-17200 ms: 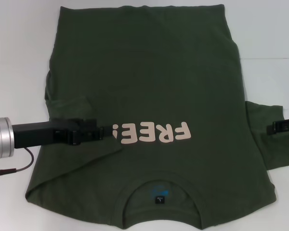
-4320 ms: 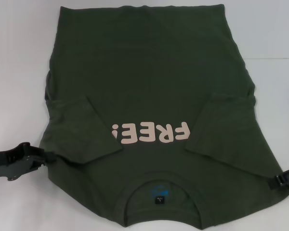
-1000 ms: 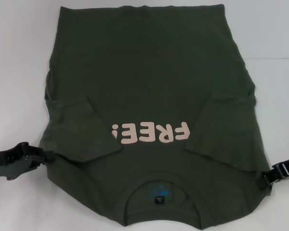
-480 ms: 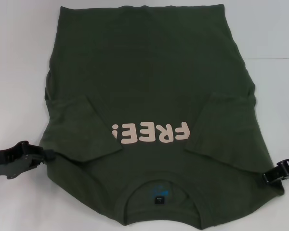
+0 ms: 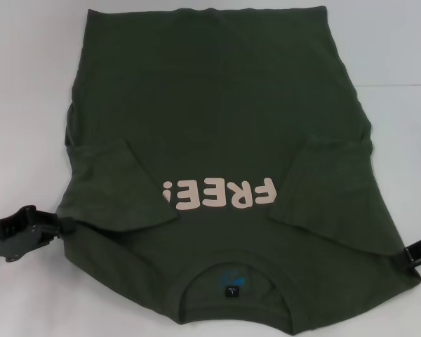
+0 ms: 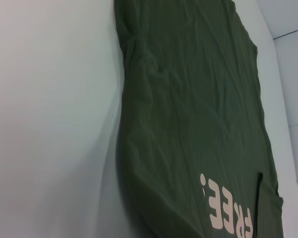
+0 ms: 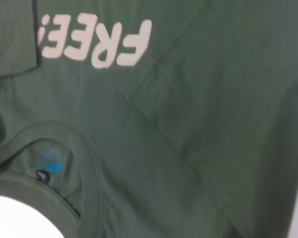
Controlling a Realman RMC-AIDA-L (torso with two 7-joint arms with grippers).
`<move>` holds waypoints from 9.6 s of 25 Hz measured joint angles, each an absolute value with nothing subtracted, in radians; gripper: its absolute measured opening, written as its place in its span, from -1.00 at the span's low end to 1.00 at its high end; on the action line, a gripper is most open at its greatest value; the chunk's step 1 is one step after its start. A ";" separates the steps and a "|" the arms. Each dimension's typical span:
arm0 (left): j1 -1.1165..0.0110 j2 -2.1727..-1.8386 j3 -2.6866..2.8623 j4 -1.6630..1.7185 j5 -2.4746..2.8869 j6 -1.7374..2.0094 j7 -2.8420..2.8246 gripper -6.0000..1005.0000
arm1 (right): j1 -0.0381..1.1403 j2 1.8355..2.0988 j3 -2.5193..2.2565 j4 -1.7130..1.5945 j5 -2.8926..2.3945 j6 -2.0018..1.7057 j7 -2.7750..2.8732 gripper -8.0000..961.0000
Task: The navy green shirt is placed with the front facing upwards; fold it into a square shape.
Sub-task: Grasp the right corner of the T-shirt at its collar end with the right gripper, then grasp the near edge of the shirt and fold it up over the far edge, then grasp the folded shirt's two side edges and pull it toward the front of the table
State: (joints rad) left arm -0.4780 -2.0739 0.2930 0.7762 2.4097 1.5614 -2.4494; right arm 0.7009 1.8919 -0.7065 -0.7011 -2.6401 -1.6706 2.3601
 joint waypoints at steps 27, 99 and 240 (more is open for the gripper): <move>-0.486 -2.068 0.291 0.776 2.410 1.548 -2.455 -0.88 | 0.699 1.903 -0.720 -0.706 -2.688 -1.631 2.358 0.07; -0.488 -2.066 0.292 0.776 2.410 1.544 -2.449 -0.88 | 0.730 1.969 -0.748 -0.705 -2.700 -1.574 2.376 -0.57; -0.525 -2.091 0.603 0.688 2.156 0.987 -2.070 0.54 | 0.508 1.984 -0.699 -0.637 -1.900 -1.263 2.194 0.59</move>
